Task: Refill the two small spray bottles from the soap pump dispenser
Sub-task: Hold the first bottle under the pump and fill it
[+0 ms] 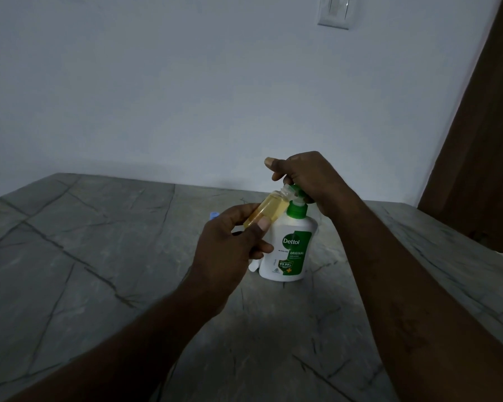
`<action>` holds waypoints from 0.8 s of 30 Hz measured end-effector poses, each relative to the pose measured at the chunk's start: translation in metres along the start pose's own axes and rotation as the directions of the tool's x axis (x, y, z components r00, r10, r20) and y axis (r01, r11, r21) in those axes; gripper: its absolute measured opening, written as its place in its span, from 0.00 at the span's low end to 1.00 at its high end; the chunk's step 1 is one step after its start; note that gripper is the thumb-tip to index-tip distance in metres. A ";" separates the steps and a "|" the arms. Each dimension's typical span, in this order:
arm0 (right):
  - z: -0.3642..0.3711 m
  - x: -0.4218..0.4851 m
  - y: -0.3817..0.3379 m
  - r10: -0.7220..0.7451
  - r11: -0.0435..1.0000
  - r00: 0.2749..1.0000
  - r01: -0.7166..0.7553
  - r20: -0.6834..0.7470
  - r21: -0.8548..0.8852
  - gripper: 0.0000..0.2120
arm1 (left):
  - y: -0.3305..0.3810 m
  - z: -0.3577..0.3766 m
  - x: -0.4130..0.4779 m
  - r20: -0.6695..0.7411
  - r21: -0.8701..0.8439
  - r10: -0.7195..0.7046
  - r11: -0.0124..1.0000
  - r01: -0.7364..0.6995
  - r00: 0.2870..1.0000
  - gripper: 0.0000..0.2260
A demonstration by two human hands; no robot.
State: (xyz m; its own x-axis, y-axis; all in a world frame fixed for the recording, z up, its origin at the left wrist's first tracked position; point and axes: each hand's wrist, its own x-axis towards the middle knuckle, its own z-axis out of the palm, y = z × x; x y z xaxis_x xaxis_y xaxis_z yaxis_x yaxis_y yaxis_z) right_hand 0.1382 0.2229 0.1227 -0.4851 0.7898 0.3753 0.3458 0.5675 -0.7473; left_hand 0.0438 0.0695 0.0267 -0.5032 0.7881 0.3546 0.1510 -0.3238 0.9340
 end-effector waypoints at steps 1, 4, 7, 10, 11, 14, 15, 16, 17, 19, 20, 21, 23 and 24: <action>0.001 0.000 0.000 0.001 1.000 1.000 -0.001 0.002 -0.003 0.18 | 0.000 0.000 0.000 0.002 -0.003 -0.002 1.000 0.002 1.000 0.13; 0.001 0.001 0.001 0.005 1.000 1.000 -0.005 0.010 -0.018 0.17 | 0.000 0.001 0.000 0.006 0.000 -0.005 1.000 0.005 1.000 0.13; 0.001 0.001 0.001 0.047 0.999 0.998 -0.047 0.049 -0.004 0.17 | 0.000 0.000 0.000 0.010 -0.004 0.006 1.000 -0.006 1.000 0.13; 0.001 0.001 0.001 0.075 0.997 0.993 -0.076 0.087 0.011 0.15 | 0.000 0.000 0.000 0.012 0.000 0.005 1.000 -0.005 1.000 0.14; 0.002 0.001 0.001 0.080 0.997 0.992 -0.082 0.100 0.010 0.15 | -0.001 0.000 0.000 0.010 0.004 0.003 1.000 -0.003 1.000 0.14; 0.004 -0.001 0.002 0.114 0.993 0.985 -0.117 0.128 0.019 0.11 | -0.002 0.000 0.001 0.002 0.006 -0.002 1.000 0.002 1.000 0.14; 0.004 -0.001 0.003 0.123 0.992 0.983 -0.127 0.133 0.021 0.10 | -0.002 0.000 0.000 -0.001 0.006 -0.006 1.000 0.006 1.000 0.14; 0.005 -0.002 0.003 0.131 0.990 0.982 -0.136 0.138 0.023 0.09 | -0.002 0.000 0.000 -0.003 0.007 -0.010 1.000 0.010 1.000 0.14; 0.005 -0.002 0.003 0.133 0.990 0.980 -0.139 0.145 0.027 0.09 | -0.002 0.000 0.000 -0.003 0.010 -0.013 1.000 0.013 1.000 0.14; 0.005 -0.003 0.003 0.131 0.990 0.980 -0.137 0.152 0.029 0.09 | -0.002 0.001 0.000 -0.002 0.017 -0.016 1.000 0.016 1.000 0.15; 0.006 -0.003 0.003 0.128 0.991 0.980 -0.133 0.151 0.023 0.10 | -0.002 0.001 0.000 -0.001 0.020 -0.016 1.000 0.016 1.000 0.15; 0.006 -0.002 0.004 0.120 0.992 0.981 -0.124 0.149 0.014 0.11 | -0.002 0.001 -0.001 0.001 0.023 -0.016 1.000 0.016 1.000 0.15; 0.006 -0.001 0.006 0.101 0.995 0.986 -0.102 0.136 0.002 0.15 | -0.003 0.001 -0.001 0.003 0.020 -0.018 1.000 0.018 1.000 0.15; 0.006 0.000 0.006 0.089 0.996 0.988 -0.090 0.123 -0.002 0.16 | -0.002 0.001 -0.001 0.006 0.016 -0.019 1.000 0.019 1.000 0.15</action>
State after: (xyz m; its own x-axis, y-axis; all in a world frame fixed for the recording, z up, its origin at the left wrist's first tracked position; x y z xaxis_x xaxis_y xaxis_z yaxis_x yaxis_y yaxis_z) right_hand 0.1357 0.2247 0.1145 -0.5477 0.8025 0.2365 0.3892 0.4946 -0.7771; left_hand 0.0444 0.0703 0.0242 -0.5010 0.7971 0.3370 0.1555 -0.3001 0.9411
